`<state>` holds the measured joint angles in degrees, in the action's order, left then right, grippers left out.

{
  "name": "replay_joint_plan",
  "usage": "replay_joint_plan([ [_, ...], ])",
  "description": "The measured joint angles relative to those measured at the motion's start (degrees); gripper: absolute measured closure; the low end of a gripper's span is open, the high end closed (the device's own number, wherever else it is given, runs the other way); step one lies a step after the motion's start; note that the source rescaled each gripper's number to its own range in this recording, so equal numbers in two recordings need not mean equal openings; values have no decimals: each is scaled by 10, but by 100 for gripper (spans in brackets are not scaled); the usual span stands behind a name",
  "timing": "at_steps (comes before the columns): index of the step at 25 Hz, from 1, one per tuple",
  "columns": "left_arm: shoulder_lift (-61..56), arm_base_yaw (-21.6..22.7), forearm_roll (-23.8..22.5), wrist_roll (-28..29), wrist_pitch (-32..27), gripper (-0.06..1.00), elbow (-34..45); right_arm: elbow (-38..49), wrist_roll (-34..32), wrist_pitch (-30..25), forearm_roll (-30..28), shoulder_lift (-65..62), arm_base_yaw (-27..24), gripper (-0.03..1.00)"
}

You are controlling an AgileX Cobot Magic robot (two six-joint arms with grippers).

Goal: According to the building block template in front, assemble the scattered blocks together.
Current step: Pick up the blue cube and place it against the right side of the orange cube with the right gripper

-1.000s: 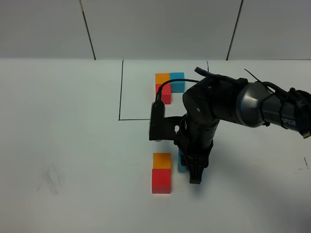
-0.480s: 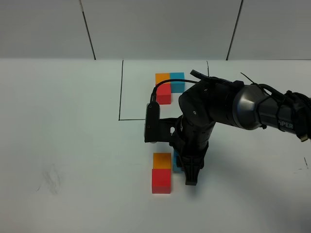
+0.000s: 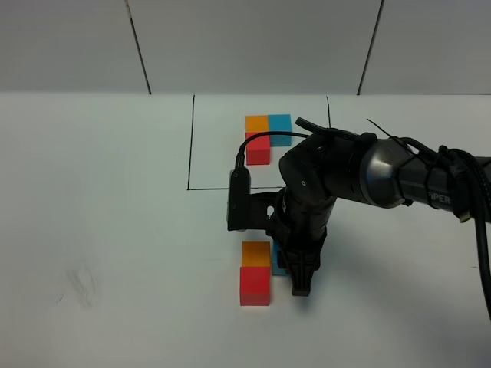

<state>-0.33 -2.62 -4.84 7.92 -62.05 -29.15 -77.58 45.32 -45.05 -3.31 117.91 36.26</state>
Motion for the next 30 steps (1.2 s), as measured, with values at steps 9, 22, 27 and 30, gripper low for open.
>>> replay_joint_plan([
  [9, 0, 0, 0, 0, 0, 29, 0, 0, 15, 6, 11, 6, 0, 69],
  [22, 0, 0, 0, 0, 0, 29, 0, -4, 17, 7, 13, 16, 0, 69],
  [27, 0, 0, 0, 0, 0, 29, 0, -5, 5, 6, 13, 16, 0, 69],
  [30, 0, 0, 0, 0, 0, 29, 0, -5, -4, 0, 14, 16, 0, 67],
])
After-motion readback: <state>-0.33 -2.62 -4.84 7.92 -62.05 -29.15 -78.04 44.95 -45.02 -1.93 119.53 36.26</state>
